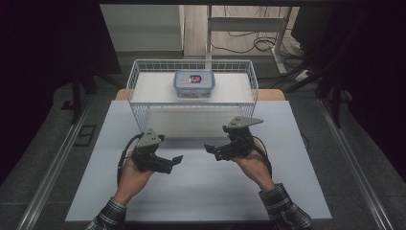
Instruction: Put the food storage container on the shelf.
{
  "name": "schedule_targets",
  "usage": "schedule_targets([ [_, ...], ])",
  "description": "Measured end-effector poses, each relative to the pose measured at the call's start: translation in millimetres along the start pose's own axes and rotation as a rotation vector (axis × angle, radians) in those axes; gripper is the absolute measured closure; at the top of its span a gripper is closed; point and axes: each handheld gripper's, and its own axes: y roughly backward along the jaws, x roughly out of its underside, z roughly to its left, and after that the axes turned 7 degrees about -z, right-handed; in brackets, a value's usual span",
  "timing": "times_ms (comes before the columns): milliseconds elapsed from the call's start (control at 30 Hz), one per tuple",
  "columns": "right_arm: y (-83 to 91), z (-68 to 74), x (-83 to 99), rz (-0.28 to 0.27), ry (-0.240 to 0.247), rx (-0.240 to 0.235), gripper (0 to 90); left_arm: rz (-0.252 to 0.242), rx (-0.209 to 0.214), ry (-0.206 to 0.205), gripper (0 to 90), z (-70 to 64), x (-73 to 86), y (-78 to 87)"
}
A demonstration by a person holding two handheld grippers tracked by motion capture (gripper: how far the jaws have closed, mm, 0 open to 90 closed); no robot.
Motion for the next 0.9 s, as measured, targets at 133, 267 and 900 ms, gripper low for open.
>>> schedule_targets([
  [133,1.4,3.0,6.5,0.009,0.006,0.003,0.8,0.001,0.004,0.007,0.4,-1.6,4.9,0.3],
  [267,3.8,7.0,12.5,0.01,0.007,-0.005,0.8,0.011,0.001,0.002,0.5,-3.5,9.9,0.8],
  [900,8.8,17.5,45.5,0.019,0.02,0.007,0.2,0.048,-0.026,0.02,0.7,-9.4,49.7,11.6],
])
